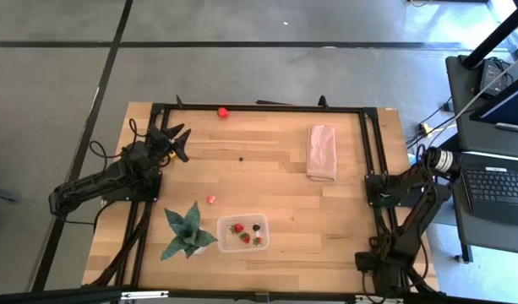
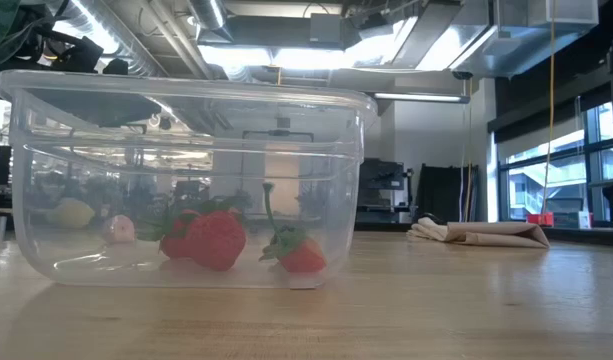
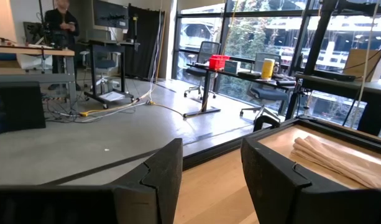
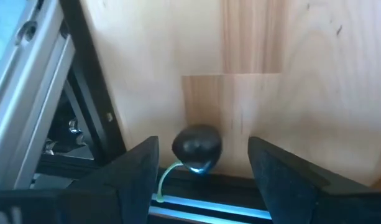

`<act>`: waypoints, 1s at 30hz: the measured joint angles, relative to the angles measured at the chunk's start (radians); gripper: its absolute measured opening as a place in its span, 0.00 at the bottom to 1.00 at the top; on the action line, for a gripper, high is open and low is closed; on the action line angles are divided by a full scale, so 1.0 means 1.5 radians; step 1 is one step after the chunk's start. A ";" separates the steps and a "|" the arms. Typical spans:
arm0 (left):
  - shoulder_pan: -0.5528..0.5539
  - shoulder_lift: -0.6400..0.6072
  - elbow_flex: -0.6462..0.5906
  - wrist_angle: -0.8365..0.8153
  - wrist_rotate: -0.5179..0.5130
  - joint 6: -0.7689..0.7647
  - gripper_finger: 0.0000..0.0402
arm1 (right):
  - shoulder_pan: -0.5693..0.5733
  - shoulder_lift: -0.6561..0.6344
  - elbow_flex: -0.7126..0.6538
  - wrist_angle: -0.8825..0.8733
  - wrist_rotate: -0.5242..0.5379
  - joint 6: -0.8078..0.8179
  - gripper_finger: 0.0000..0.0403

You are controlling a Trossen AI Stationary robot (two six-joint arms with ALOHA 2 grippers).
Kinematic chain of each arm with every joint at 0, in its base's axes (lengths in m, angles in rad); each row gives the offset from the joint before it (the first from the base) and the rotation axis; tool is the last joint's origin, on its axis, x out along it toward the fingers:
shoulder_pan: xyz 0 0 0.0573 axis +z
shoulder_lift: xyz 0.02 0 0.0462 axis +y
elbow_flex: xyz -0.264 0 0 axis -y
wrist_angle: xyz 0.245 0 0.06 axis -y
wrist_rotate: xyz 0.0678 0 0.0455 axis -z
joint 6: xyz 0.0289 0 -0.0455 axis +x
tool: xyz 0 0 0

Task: Pick and placing Produce into tupperware
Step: Put the black cherry into the transparent bin

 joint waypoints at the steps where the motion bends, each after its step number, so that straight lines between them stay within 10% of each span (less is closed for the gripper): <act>1: 0.000 0.000 0.000 0.000 0.000 0.000 0.39 | 0.000 0.008 0.000 0.000 -0.006 0.001 0.62; 30: 0.000 0.000 0.000 0.000 0.000 0.000 0.39 | -0.011 0.034 0.005 -0.013 -0.027 0.003 0.62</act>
